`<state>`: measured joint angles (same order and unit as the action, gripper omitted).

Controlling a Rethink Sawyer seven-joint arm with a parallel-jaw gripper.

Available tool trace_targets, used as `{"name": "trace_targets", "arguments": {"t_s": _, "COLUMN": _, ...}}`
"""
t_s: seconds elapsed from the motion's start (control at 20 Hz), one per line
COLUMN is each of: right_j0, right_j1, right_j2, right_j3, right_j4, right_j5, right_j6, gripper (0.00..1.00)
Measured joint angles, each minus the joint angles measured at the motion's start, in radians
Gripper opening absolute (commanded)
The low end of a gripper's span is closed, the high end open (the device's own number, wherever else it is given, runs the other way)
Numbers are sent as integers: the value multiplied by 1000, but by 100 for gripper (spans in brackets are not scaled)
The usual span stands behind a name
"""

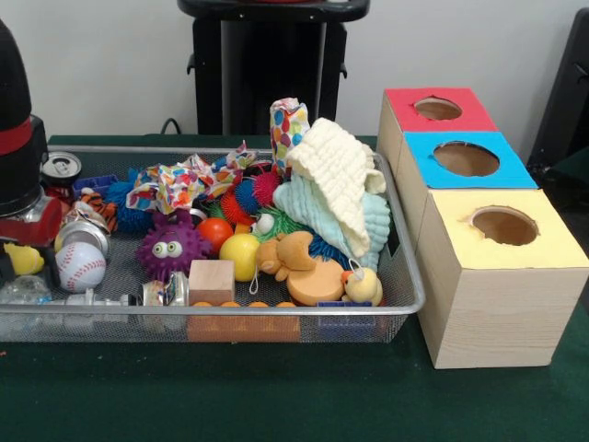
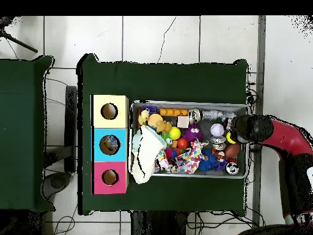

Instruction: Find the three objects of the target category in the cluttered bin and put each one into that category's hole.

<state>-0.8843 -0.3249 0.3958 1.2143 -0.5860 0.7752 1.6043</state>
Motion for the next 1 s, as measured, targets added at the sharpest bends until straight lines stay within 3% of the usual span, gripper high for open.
{"name": "trace_targets", "arguments": {"t_s": 0.4, "right_j0": 3, "right_j1": 6, "right_j2": 0, "right_j3": -17, "right_j4": 1, "right_j5": 1, "right_j6": 0, "gripper": 100}}
{"name": "trace_targets", "arguments": {"t_s": 1.0, "right_j0": 19, "right_j1": 42, "right_j2": 8, "right_j3": -133, "right_j4": 2, "right_j5": 41, "right_j6": 0, "gripper": 100}}
